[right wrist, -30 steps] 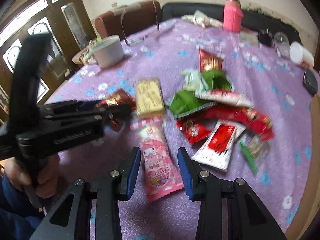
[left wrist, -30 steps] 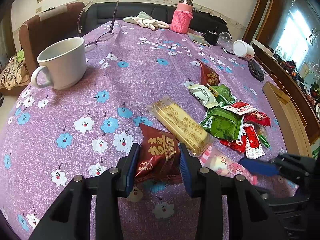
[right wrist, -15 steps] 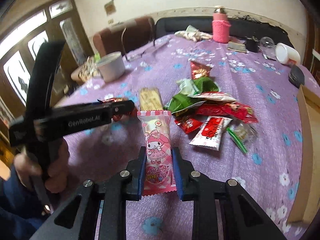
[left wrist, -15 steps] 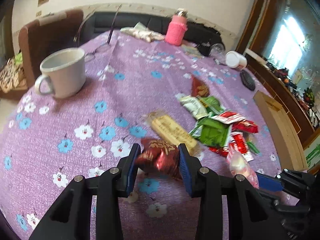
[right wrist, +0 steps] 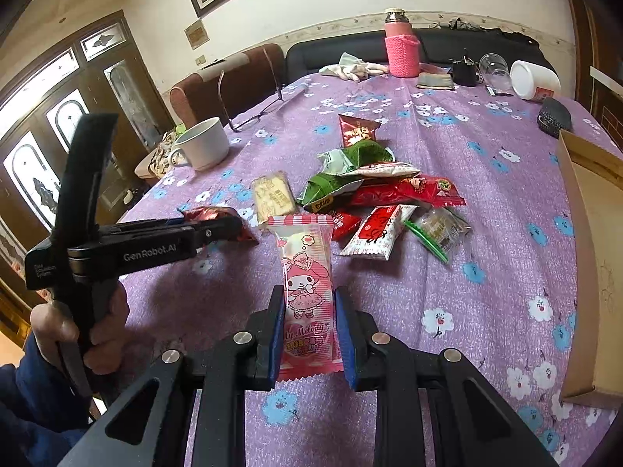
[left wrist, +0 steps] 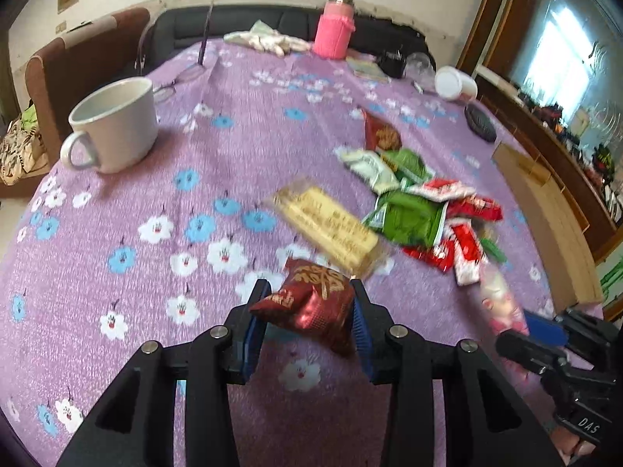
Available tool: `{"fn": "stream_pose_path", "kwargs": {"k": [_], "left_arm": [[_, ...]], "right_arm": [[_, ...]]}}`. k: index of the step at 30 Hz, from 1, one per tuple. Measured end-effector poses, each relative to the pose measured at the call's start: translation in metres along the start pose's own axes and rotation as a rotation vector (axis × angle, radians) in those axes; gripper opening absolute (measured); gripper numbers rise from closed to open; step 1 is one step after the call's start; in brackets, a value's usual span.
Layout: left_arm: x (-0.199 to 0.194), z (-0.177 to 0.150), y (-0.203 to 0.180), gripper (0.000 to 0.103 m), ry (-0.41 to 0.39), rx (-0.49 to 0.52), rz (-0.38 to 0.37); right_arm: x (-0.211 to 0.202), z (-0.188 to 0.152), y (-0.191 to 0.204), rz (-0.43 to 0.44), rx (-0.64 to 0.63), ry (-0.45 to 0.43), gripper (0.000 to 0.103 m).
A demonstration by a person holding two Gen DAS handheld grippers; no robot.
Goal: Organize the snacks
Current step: 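Release the red-brown packet into the tray while the right tool drops the pink bar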
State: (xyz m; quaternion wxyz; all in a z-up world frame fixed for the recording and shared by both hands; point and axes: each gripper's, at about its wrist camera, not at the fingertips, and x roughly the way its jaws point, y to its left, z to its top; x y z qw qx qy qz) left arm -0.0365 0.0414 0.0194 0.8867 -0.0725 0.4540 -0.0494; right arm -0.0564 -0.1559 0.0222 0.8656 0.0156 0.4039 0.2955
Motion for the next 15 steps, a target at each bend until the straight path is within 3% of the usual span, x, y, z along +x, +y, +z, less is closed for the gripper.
{"fn": "stream_pose_path", "kwargs": {"k": [7,9,15], "left_arm": [[0.006,-0.003,-0.011,0.041,0.024,0.071,0.073],[0.004,-0.005,-0.013,0.036,0.011,0.074,0.067],[-0.007,-0.007,-0.015,0.036,-0.014,0.078,0.044]], "right_arm": [[0.0,-0.002,-0.001,0.006,-0.002,-0.003,0.027],[-0.001,-0.003,-0.002,0.008,0.0,-0.004,0.027],[-0.008,-0.004,-0.004,0.014,0.017,-0.026,0.027]]}}
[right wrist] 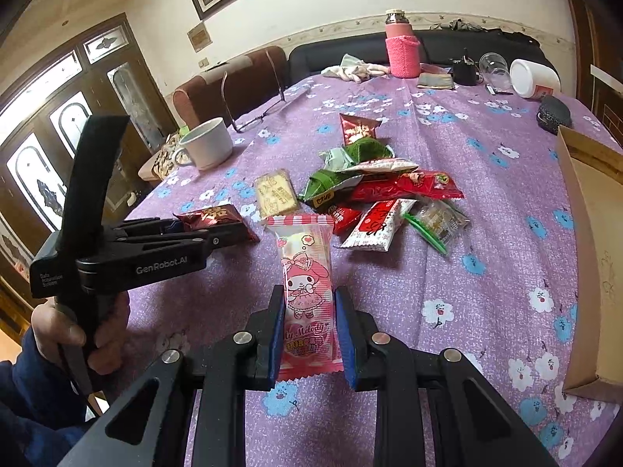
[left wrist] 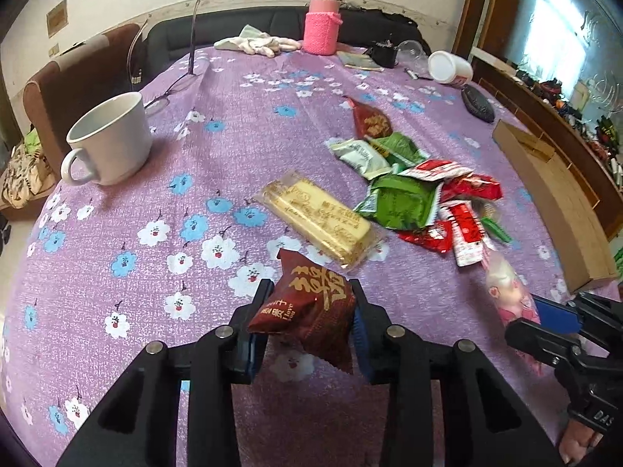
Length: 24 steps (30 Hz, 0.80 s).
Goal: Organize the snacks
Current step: 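Release the red-brown packet into the tray while the right tool drops the pink bar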
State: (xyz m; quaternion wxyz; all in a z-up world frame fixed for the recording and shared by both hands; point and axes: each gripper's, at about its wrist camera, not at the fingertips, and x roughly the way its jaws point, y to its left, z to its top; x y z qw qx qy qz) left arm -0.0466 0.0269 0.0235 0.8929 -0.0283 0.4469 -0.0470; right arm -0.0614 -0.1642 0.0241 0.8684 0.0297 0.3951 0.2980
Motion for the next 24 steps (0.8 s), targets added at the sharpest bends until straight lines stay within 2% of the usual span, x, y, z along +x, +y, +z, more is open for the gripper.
{"fn": "stream_pose_path", "kwargs": {"k": [13,24], "left_arm": [[-0.027,0.014,-0.027,0.036,-0.045,0.013,-0.116],[-0.038,0.044,-0.093,0.036,-0.083,0.114,-0.211]], "right_arm": [[-0.033,0.006,-0.023,-0.003,0.077,-0.088,0.027],[-0.069,0.012,-0.075,-0.052,0.2,-0.177,0.026]]}}
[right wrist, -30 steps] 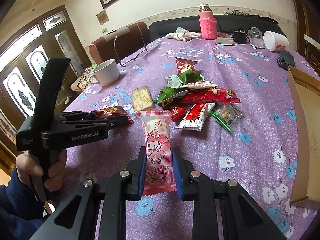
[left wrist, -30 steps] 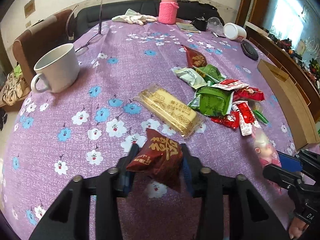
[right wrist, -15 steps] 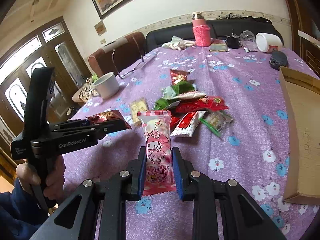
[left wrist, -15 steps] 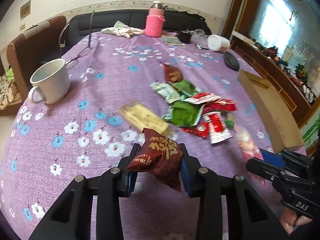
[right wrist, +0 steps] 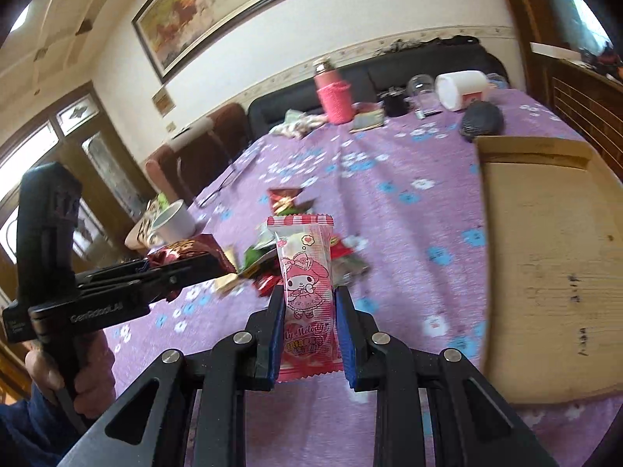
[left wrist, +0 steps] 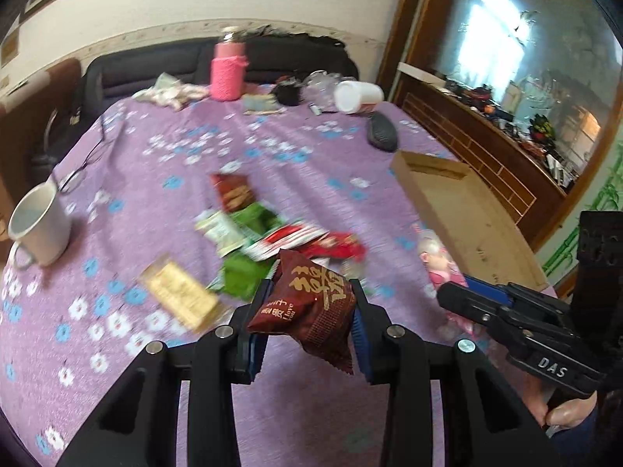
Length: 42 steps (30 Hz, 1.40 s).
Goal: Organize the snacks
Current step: 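Release the red-brown packet into the tray while the right tool drops the pink bar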
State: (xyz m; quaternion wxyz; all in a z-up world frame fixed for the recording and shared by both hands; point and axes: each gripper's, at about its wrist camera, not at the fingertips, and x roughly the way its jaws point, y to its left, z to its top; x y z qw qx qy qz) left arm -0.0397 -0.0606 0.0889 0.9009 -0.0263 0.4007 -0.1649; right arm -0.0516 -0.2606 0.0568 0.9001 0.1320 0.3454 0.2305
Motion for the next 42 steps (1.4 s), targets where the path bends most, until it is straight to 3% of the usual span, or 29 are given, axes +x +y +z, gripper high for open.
{"fn": "stream_pose_path", "kwargs": {"k": [7,18,24,34,42], "left_arm": [[0.017,0.023,-0.04,0.036,0.005,0.056,-0.051],[0.065,0.07,-0.122,0.036,0.022,0.157,-0.156],[0.114,0.091,-0.162,0.036,0.066,0.195,-0.182],[0.209,0.116,-0.191,0.036,0.181,0.173,-0.141],[0.229,0.108,-0.195,0.036,0.22,0.178,-0.131]], "right_arm": [[-0.02,0.016,-0.036,-0.048,0.069,-0.051,0.026],[-0.041,0.065,-0.115,-0.195,0.242,-0.123,0.026],[-0.031,0.083,-0.17,-0.272,0.347,-0.081,0.026],[-0.003,0.1,-0.229,-0.368,0.411,0.039,0.026],[0.007,0.097,-0.247,-0.392,0.429,0.074,0.026]]}}
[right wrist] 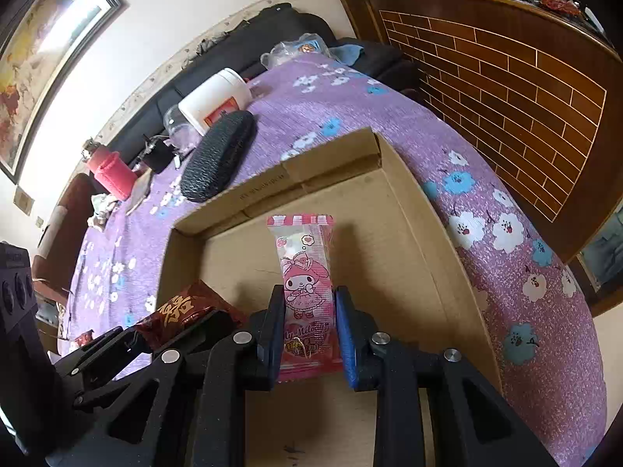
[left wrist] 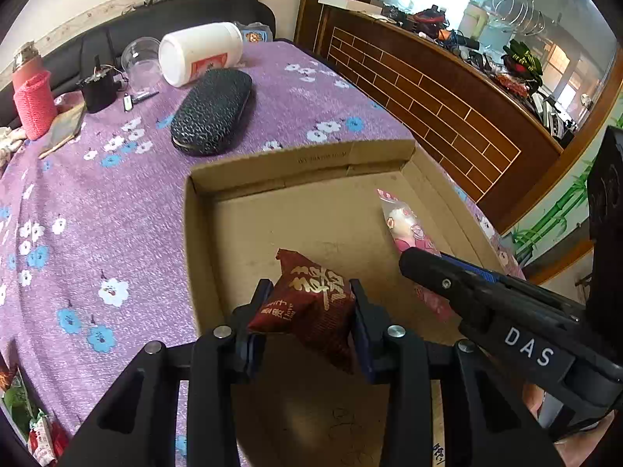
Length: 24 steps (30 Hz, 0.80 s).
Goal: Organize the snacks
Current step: 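Release the red-brown packet into the tray while the right tool drops the pink bar, then grasp the yellow wrapped cake bar with the left tool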
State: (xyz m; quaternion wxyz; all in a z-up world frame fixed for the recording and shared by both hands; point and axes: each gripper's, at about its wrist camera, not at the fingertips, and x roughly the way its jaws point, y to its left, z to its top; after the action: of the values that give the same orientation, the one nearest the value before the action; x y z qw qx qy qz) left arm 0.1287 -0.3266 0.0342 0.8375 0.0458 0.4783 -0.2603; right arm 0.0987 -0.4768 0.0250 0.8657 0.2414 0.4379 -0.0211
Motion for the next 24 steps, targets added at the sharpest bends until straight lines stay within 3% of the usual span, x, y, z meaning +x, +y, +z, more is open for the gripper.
{"fn": "stream_pose_path", "kwargs": {"k": [8,12,15,24], "left_arm": [[0.0,-0.001,0.003,0.04,0.0,-0.021,-0.008],[-0.007,-0.001,0.007,0.05,-0.008,-0.041,-0.02],[-0.014,-0.003,0.009,0.051,-0.014,-0.048,-0.027],[-0.066,-0.021,0.018,0.051,-0.073,-0.087,-0.086]], "right_arm": [[0.001,-0.003,0.001,-0.012,-0.003,-0.001,0.029],[-0.004,-0.004,0.0,-0.017,0.005,-0.018,0.035],[-0.014,-0.007,0.0,-0.015,0.015,-0.048,0.035],[-0.057,-0.038,0.033,0.069,-0.012,-0.12,0.035]]}}
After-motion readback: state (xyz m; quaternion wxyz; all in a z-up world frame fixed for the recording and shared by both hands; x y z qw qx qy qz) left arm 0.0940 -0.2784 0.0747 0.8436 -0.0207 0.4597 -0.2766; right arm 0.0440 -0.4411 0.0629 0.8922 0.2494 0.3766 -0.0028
